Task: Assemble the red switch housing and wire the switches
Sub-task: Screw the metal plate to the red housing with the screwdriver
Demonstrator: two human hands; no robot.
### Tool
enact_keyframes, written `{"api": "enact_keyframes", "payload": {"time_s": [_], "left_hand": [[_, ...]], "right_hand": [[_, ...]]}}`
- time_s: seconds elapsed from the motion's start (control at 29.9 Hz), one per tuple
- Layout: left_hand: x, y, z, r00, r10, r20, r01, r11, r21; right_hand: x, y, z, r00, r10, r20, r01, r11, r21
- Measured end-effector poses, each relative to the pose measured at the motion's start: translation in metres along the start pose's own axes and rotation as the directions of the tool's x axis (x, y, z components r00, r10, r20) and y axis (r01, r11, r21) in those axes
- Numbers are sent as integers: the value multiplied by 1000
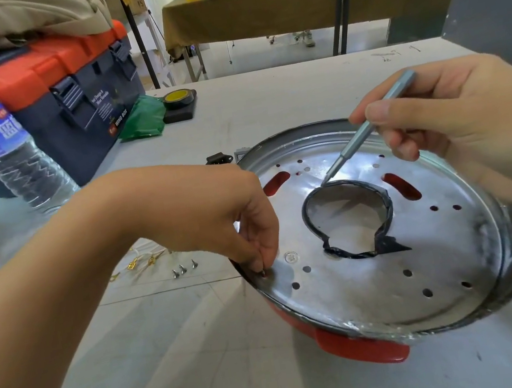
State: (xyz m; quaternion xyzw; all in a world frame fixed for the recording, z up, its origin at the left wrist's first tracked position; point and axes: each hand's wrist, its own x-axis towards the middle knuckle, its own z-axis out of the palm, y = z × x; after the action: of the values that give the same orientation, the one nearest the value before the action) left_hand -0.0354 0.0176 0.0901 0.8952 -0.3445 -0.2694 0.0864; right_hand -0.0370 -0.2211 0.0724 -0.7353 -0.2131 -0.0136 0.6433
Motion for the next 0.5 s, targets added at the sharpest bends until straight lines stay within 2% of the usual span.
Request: {"api": "enact_keyframes", "payload": {"time_s": [0.5], "left_hand": [[4, 5, -1, 998, -26, 65, 25, 1000, 9]], "right_hand": [[0, 0, 0, 1000, 6, -25, -5, 999, 36]]}}
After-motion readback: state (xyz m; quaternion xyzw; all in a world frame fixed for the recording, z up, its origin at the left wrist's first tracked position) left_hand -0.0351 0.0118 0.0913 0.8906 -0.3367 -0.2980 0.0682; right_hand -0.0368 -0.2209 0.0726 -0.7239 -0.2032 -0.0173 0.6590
